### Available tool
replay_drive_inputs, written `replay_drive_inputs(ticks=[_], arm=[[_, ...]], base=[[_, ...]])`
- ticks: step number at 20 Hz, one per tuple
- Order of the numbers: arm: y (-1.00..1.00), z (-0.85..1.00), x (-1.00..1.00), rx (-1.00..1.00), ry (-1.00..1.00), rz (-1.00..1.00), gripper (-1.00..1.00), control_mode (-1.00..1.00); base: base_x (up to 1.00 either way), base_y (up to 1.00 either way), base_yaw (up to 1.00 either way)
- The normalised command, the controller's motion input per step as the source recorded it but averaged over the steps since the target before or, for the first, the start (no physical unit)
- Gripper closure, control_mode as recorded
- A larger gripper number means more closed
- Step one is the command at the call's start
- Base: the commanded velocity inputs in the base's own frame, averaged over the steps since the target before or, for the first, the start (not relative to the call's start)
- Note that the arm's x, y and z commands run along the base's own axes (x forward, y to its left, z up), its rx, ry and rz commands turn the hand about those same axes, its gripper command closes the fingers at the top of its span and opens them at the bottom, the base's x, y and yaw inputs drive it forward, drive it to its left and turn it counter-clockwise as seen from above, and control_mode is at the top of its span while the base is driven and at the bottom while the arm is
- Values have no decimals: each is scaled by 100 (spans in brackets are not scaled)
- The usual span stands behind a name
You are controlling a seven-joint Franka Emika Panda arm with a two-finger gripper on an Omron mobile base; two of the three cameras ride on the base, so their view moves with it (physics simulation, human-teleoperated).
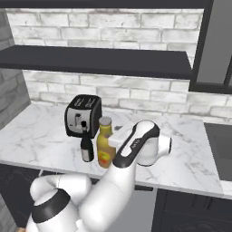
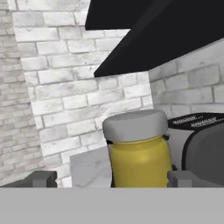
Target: There is a wine glass and glass cup on the dining counter. Place the wine bottle next to the wine glass and the juice bottle next to the glass cup.
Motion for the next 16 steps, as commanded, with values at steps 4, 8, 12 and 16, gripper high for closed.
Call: replay_drive_inputs(ticks=[4,8,12,16], arm=[[24,0,-4,0,0,-5,-100,-100],[10,0,6,0,0,-6,-100,-100],[0,0,6,0,0,-6,-100,-100],[0,0,17,0,0,-8,-100,-100]], base=[[0,0,0],[0,0,0],[0,0,0],[0,0,0]])
